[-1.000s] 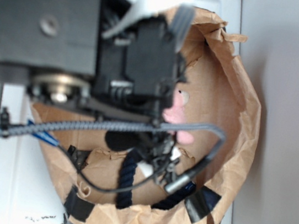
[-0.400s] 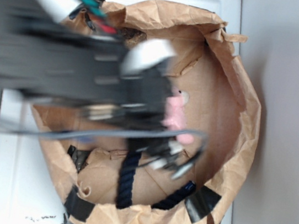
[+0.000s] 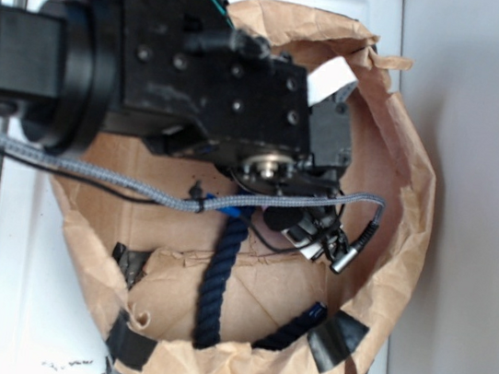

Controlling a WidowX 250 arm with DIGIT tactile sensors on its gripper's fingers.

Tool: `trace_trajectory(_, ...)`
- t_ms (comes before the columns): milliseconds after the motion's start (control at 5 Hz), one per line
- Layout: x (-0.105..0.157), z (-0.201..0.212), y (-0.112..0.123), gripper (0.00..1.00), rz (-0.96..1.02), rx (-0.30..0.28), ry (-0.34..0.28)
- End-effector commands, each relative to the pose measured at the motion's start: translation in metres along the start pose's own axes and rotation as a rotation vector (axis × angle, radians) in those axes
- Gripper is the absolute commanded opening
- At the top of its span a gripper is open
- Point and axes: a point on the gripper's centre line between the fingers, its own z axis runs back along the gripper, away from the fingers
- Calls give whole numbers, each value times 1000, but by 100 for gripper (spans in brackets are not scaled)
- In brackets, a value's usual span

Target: Grab the blue rope.

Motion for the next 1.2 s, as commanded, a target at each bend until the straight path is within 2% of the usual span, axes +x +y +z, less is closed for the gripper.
trace_trajectory(0, 7, 15, -10, 100, -7, -45, -41)
trace_trajectory(200, -14, 8, -4, 100, -9, -42, -35)
trace_trajectory(400, -9, -1, -11, 100, 2, -23, -55)
trace_trajectory(600, -7, -2, -29, 100, -24, -16, -46)
trace_trajectory(1000, -21, -14, -23, 100, -68, 20, -19)
